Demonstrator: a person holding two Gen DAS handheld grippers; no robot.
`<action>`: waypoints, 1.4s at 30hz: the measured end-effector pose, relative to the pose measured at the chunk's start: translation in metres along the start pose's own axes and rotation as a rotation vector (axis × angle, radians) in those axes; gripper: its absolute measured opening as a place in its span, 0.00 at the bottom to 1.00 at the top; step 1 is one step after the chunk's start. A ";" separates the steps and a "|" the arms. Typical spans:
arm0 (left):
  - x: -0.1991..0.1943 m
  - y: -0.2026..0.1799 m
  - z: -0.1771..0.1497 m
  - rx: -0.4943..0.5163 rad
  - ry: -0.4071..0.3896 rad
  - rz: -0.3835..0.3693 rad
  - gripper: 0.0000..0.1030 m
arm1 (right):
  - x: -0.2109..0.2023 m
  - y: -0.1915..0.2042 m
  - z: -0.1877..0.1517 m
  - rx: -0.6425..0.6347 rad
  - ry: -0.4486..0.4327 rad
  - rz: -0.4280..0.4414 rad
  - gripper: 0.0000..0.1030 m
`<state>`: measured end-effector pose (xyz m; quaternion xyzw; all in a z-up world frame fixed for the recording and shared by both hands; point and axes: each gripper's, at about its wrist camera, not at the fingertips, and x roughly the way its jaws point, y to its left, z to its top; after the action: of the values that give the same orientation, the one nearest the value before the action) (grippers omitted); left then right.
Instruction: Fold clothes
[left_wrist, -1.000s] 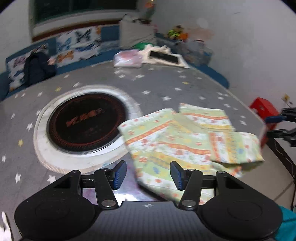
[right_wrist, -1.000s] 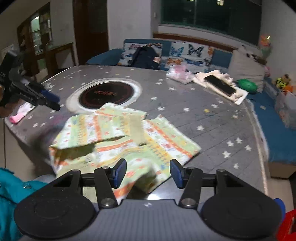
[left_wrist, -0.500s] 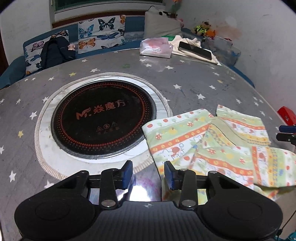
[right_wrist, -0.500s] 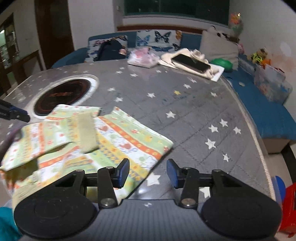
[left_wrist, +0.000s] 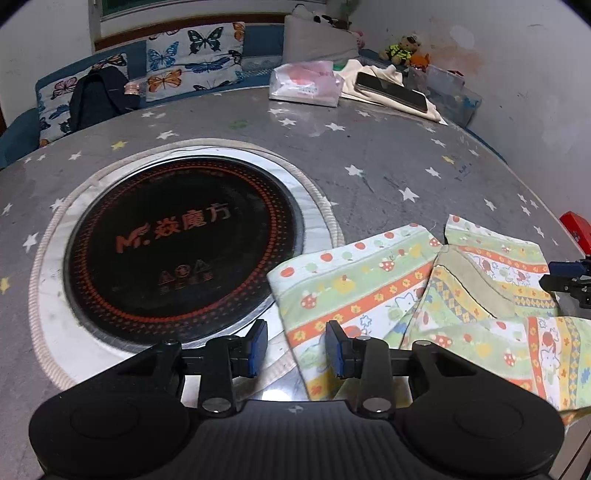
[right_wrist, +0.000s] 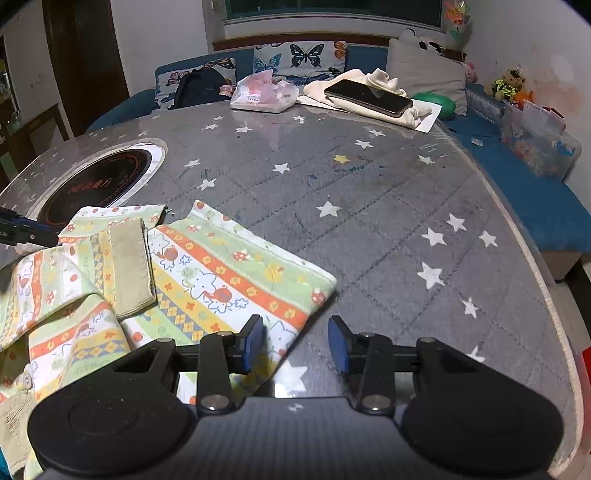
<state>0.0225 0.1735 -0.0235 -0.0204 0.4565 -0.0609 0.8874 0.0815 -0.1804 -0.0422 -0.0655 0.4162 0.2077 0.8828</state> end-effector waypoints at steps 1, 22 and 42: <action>0.003 -0.001 0.000 0.002 0.003 -0.003 0.36 | 0.000 0.000 0.001 -0.001 0.000 -0.002 0.37; -0.004 0.015 0.004 -0.011 -0.109 0.063 0.04 | 0.038 0.036 0.048 -0.138 -0.015 0.011 0.06; -0.026 0.068 -0.015 -0.152 -0.086 0.083 0.46 | 0.095 0.081 0.107 -0.206 0.022 0.037 0.20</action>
<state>0.0015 0.2442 -0.0179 -0.0714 0.4219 0.0117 0.9038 0.1770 -0.0466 -0.0409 -0.1506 0.4036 0.2647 0.8628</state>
